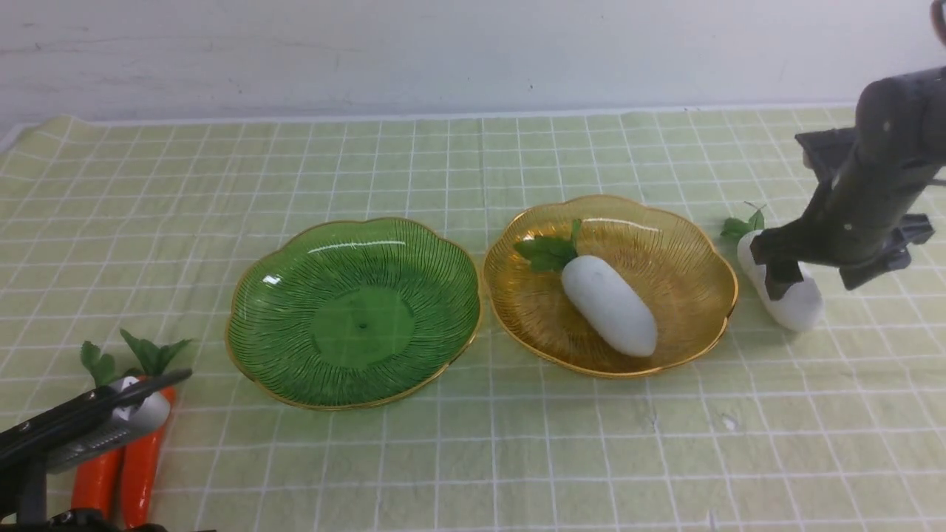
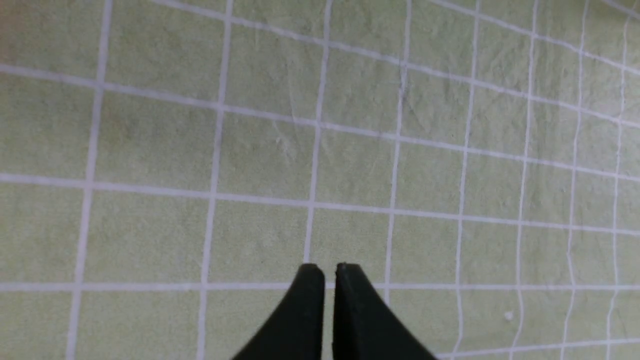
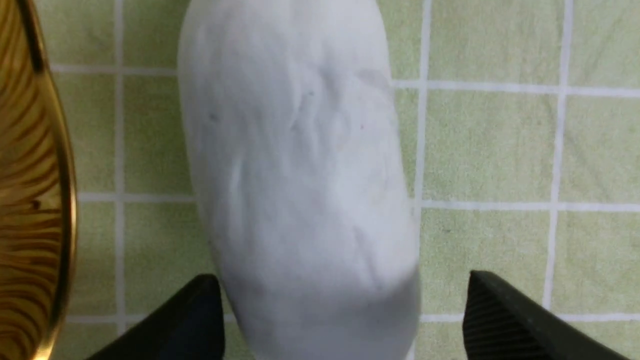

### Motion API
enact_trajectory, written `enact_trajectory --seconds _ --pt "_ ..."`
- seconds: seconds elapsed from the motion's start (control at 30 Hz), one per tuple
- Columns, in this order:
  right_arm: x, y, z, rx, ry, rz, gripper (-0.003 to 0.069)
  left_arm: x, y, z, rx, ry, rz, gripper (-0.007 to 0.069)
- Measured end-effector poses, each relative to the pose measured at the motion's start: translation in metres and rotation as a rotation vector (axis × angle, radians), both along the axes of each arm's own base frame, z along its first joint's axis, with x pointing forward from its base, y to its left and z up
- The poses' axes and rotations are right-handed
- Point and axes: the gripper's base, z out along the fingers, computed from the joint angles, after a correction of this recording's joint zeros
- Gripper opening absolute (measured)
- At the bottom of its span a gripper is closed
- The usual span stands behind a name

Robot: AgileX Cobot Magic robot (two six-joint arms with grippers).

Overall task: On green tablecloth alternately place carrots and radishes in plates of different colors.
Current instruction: 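Place the white radish on the plate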

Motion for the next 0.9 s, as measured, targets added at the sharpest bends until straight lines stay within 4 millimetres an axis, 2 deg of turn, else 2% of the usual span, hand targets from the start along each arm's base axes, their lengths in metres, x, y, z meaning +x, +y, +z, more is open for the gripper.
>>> enact_trajectory --seconds 0.1,0.2,0.27,0.37,0.57,0.63,0.7,0.73,0.83,0.9 --pt "0.001 0.000 -0.008 -0.001 0.017 0.000 0.0563 0.000 0.000 0.000 0.001 0.000 0.000 0.0013" --pt "0.001 0.000 -0.016 -0.003 0.043 0.000 0.0493 0.000 0.000 0.000 0.001 0.000 0.000 0.0013" --pt "0.001 -0.001 -0.016 -0.005 0.049 -0.001 0.0457 0.000 0.000 0.000 0.001 0.000 0.000 0.0013" --pt "-0.001 -0.003 -0.009 -0.036 0.085 0.000 0.0456 0.000 0.000 0.000 0.001 0.000 0.000 0.0013" --pt "-0.003 0.000 0.046 0.027 0.027 -0.084 0.0456 0.000 0.000 0.000 0.001 0.001 -0.001 0.0013" --pt "-0.006 0.010 0.065 0.116 -0.001 -0.076 0.0456 0.000 0.000 0.000 0.000 0.005 -0.003 0.0013" --pt "-0.008 0.020 0.070 0.166 -0.006 -0.031 0.0456 0.000 0.000 0.000 0.000 0.006 -0.002 0.0013" --pt "-0.009 0.033 0.071 0.207 -0.007 0.045 0.0456 0.000 0.000 0.000 0.000 0.006 -0.002 0.0013" --pt "-0.009 0.056 0.065 0.240 0.005 0.151 0.0456 0.000 0.000 0.000 -0.001 0.006 -0.001 0.0013" --pt "-0.010 0.078 0.054 0.249 0.033 0.219 0.0456 0.000 0.000 0.000 -0.001 0.006 -0.001 0.0017"
